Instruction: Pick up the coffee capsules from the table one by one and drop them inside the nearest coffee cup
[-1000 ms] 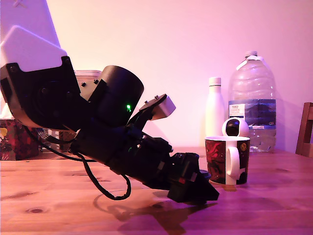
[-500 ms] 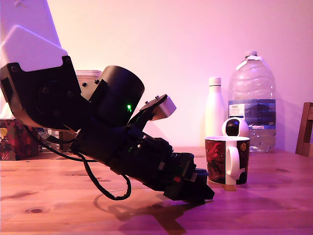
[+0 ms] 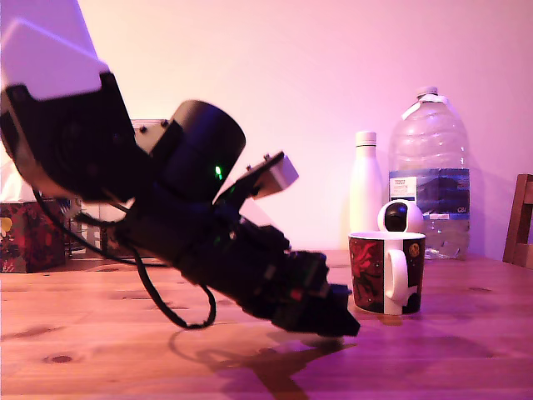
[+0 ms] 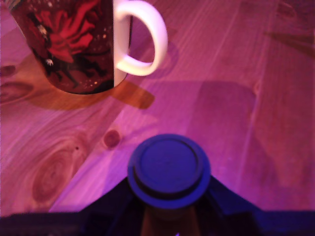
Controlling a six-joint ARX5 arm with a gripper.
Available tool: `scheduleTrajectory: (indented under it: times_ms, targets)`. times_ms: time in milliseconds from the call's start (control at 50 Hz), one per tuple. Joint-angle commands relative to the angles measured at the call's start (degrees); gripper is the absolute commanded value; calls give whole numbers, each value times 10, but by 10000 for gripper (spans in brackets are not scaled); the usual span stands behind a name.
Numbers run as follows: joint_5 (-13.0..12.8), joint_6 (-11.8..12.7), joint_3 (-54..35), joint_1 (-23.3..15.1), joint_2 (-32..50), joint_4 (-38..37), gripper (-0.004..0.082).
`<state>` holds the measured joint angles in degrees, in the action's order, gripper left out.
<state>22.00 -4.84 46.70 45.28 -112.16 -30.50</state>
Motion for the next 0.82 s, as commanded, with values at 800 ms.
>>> scheduleTrajectory:
  times_ms: [800]
  targets:
    - [-4,5,-8,-71,237,144,54]
